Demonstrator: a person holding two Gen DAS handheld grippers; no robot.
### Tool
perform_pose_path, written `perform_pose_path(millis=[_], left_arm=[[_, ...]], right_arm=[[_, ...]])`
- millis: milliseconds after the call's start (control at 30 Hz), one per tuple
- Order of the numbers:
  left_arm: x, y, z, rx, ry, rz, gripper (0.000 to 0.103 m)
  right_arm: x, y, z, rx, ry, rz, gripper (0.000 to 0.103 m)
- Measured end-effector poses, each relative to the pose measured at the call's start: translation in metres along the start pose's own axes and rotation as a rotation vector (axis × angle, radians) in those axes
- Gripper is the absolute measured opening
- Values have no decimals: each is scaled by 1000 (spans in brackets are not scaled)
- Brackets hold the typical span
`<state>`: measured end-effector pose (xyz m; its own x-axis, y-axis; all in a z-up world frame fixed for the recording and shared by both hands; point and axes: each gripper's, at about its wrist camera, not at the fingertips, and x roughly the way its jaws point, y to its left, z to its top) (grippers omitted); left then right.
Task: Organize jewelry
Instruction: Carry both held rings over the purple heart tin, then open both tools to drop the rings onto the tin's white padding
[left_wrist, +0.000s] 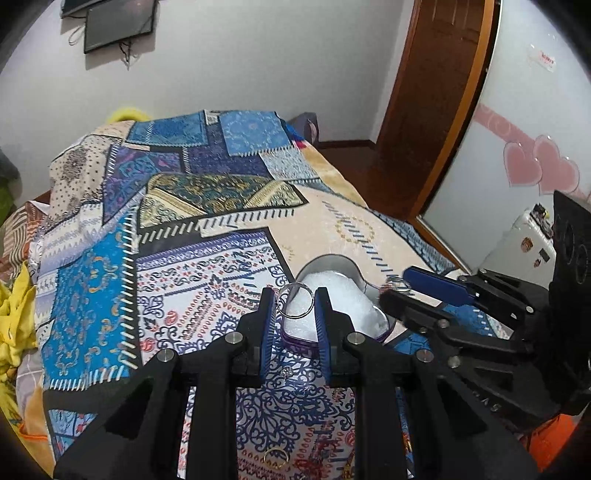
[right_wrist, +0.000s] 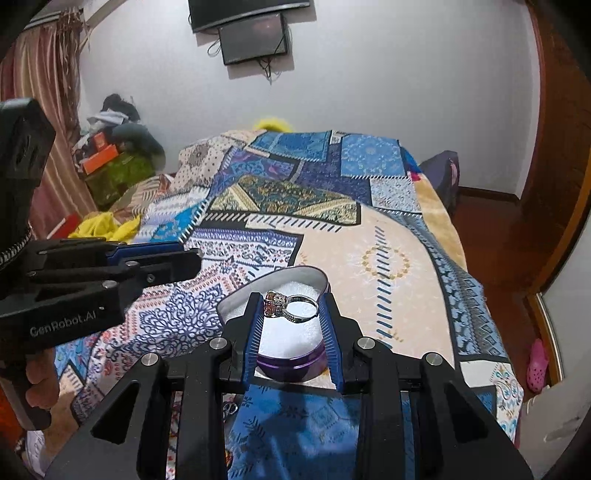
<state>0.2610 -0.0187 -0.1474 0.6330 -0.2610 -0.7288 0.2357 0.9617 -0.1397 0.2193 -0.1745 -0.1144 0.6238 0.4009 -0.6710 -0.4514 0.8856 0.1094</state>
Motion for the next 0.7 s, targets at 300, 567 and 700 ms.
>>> perform_pose_path(millis=[300, 567, 700], left_arm=[[31, 2, 4, 13, 78, -36, 20], [42, 1, 2, 26, 113, -54, 20], [43, 1, 2, 27, 115, -56, 20]], right_arm=[[18, -3, -6, -18, 64, 15, 28], [20, -4, -6, -15, 75, 24, 28], [20, -3, -6, -23, 79, 20, 28]])
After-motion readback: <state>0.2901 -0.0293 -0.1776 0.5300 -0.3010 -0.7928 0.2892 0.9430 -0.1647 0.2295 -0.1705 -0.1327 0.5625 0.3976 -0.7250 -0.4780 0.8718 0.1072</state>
